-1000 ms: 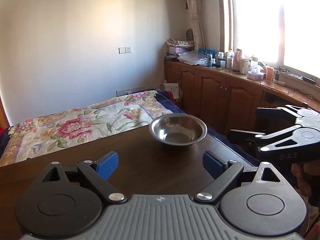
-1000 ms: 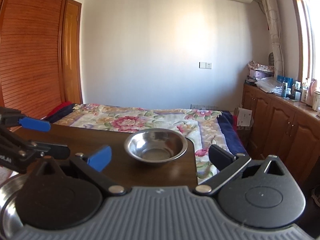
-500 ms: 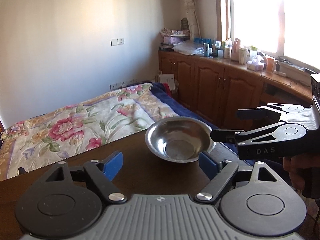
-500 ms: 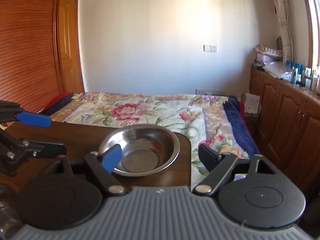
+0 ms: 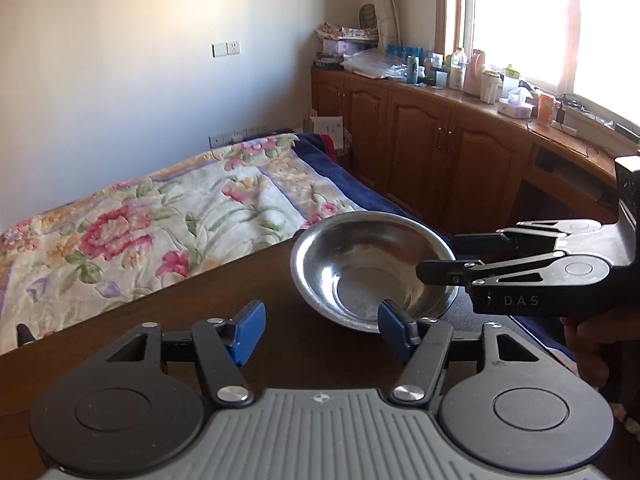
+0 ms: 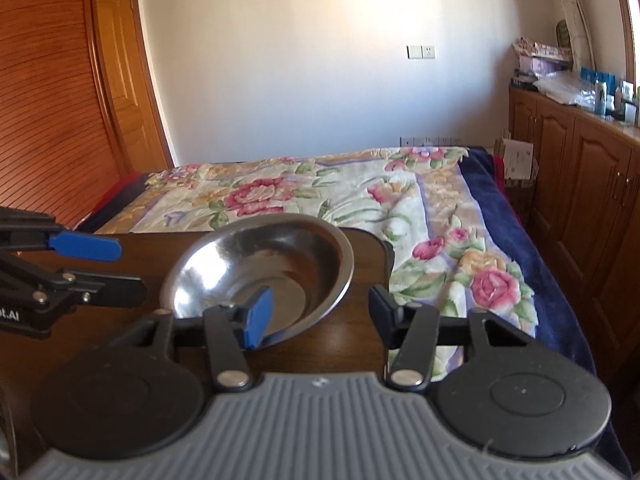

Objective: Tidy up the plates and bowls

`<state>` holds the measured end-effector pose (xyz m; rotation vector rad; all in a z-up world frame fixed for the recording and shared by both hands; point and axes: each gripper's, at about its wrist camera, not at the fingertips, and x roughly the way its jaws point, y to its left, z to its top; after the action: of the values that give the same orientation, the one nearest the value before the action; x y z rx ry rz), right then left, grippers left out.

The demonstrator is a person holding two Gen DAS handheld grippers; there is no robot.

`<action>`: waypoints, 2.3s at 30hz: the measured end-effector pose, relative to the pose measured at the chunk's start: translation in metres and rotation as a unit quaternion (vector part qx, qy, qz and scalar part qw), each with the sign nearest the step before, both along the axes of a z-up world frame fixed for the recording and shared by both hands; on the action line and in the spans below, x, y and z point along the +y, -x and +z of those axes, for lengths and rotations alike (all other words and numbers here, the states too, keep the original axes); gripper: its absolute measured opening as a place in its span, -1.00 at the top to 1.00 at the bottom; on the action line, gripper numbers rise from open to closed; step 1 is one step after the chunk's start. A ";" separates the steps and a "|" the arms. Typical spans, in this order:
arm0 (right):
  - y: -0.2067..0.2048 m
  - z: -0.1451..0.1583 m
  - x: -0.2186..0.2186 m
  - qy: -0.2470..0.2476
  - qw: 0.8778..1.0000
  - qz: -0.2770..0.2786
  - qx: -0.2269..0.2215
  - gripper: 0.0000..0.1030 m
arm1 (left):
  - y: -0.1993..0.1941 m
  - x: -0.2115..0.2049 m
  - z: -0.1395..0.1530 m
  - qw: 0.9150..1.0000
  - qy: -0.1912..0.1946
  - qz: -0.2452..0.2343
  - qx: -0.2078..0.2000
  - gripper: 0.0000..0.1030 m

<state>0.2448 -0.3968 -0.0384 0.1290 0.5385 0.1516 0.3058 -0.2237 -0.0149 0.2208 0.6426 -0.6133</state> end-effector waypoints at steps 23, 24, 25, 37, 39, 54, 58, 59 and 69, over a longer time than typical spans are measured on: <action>-0.010 -0.003 0.002 -0.044 0.999 0.005 0.031 0.60 | -0.050 -0.016 -0.016 0.996 -0.001 0.010 0.084 0.65; -0.009 -0.003 0.002 -0.046 0.998 0.004 0.033 0.61 | -0.048 -0.015 -0.015 0.997 0.000 0.011 0.082 0.66; -0.009 -0.003 0.002 -0.046 0.998 0.003 0.034 0.64 | -0.046 -0.013 -0.013 0.997 0.002 0.012 0.079 0.68; 0.015 0.030 0.013 -0.044 0.999 0.001 0.004 0.67 | -0.009 0.009 0.032 1.000 0.025 0.003 0.019 0.70; 0.019 0.036 0.016 -0.042 0.999 0.002 -0.002 0.67 | -0.001 0.012 0.039 1.000 0.023 0.001 0.007 0.70; 0.060 0.063 0.035 -0.024 0.999 0.007 -0.029 0.68 | 0.066 0.049 0.066 0.998 0.047 -0.012 -0.034 0.67; 0.069 0.065 0.041 -0.020 0.999 0.012 -0.032 0.68 | 0.080 0.061 0.068 0.998 0.054 -0.011 -0.039 0.67; 0.071 0.066 0.042 -0.020 0.999 0.012 -0.033 0.68 | 0.084 0.063 0.069 0.998 0.055 -0.011 -0.040 0.67; 0.098 0.071 0.061 -0.013 0.999 0.022 -0.043 0.68 | 0.118 0.087 0.073 0.996 0.067 -0.011 -0.052 0.67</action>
<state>0.1465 -0.3363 0.0322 0.1346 0.4542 0.2062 0.1876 -0.1365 0.0581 0.1338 0.4970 -0.6592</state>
